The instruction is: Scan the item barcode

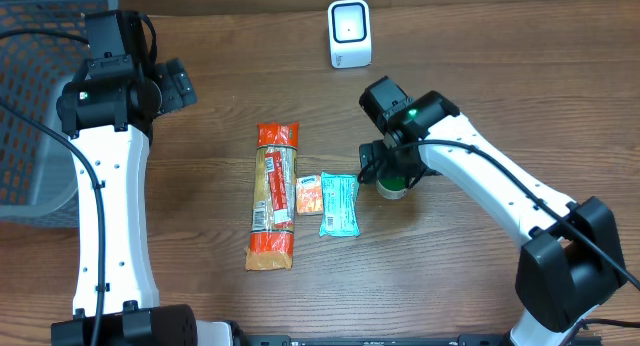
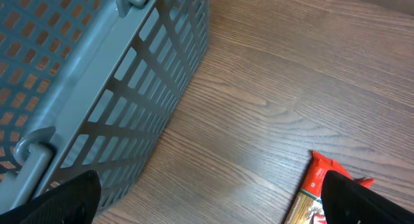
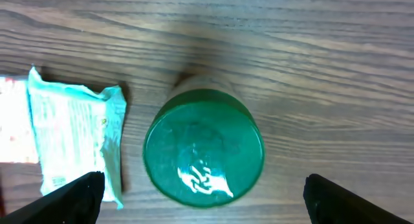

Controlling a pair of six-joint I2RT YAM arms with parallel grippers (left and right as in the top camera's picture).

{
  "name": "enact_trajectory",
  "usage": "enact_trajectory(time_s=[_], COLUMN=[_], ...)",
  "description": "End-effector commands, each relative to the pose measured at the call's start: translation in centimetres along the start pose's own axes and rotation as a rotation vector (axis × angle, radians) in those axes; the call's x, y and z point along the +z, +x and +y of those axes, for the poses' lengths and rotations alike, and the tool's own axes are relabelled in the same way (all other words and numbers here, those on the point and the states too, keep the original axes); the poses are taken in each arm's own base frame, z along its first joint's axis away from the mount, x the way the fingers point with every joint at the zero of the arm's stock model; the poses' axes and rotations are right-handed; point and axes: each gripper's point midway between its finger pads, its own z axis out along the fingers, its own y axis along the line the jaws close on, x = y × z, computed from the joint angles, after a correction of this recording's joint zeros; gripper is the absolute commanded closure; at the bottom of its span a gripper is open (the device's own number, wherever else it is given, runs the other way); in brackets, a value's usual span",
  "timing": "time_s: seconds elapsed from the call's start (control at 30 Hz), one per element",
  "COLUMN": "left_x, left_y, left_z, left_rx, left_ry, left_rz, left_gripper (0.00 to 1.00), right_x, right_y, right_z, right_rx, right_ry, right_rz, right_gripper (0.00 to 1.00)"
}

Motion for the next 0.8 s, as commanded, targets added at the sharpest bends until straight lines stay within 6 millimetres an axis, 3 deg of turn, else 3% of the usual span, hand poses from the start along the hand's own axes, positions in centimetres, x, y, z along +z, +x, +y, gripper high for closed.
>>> enact_trajectory(time_s=[0.0, 0.2, 0.5, 0.77], left_x=[-1.0, -1.0, -1.0, -1.0], left_y=[-0.8, -0.8, -0.8, -0.8], left_z=[0.3, 0.3, 0.3, 0.3], left_rx=[-0.001, -0.001, -0.001, -0.001], left_ry=[-0.005, -0.005, -0.005, -0.005], left_rz=[-0.035, -0.035, -0.035, -0.035], left_gripper=[0.00, 0.00, 0.00, 0.00], right_x=[-1.5, -3.9, -8.8, -9.1], right_y=[-0.9, -1.1, -1.2, -1.0], right_z=[0.3, -2.0, -2.1, -1.9], right_rx=[0.002, 0.119, 0.142, 0.145], right_ry=[-0.001, 0.102, 0.032, 0.013], right_rz=[-0.026, -0.072, -0.175, -0.174], right_gripper=[0.00, 0.00, 0.00, 0.00])
